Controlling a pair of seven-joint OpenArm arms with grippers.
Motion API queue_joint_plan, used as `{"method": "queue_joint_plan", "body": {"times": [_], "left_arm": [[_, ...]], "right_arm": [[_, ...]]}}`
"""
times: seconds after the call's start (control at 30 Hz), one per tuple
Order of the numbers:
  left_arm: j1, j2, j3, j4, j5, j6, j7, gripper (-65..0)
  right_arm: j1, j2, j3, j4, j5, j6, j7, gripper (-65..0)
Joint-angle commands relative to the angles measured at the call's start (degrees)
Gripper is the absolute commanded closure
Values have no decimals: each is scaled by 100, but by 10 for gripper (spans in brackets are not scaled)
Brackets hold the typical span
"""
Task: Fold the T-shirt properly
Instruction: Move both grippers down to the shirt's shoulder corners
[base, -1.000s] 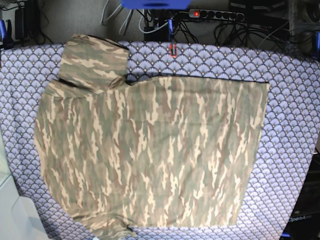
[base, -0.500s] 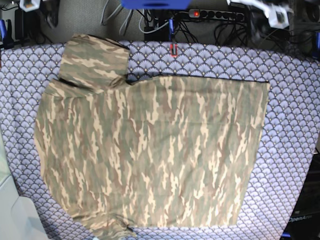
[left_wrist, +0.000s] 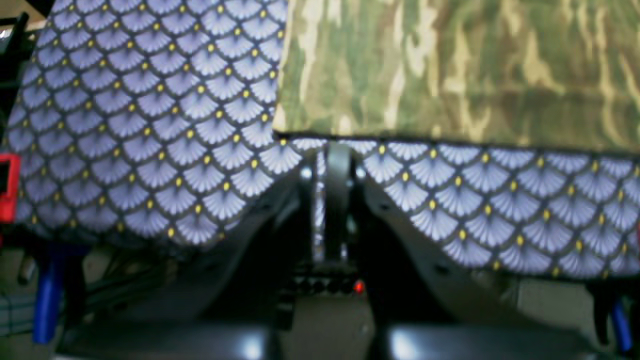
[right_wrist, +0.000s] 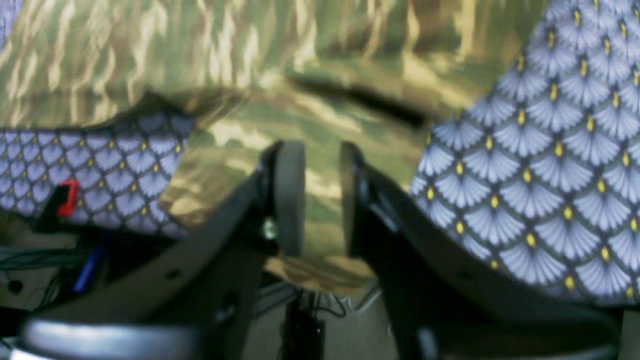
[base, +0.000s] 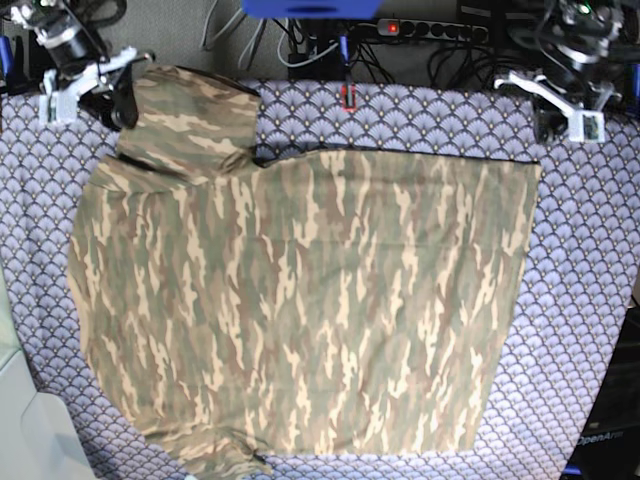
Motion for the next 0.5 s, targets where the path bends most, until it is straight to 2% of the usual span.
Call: {"method": "queue_joint_plan", "body": {"times": [0.0, 0.07, 0.23, 0.4, 0.47], "left_arm": [[-103, -42, -107, 101, -77, -60, -8, -31], [-305, -59, -212, 101, -68, -209, 247, -31], [-718, -94, -344, 101, 117, -288, 774, -31], [-990, -33, -326, 101, 600, -297, 924, -32], [-982, -33, -230, 101, 662, -297, 915, -68]], "right_arm": [[71, 37, 26, 82, 50, 60, 42, -171], [290, -16, 26, 82, 50, 60, -143, -177], [747, -165, 18, -14, 41, 122, -688, -178], [1292, -464, 211, -577, 41, 737, -1224, -187], [1416, -701, 413, -858, 41, 992, -1383, -213]]}}
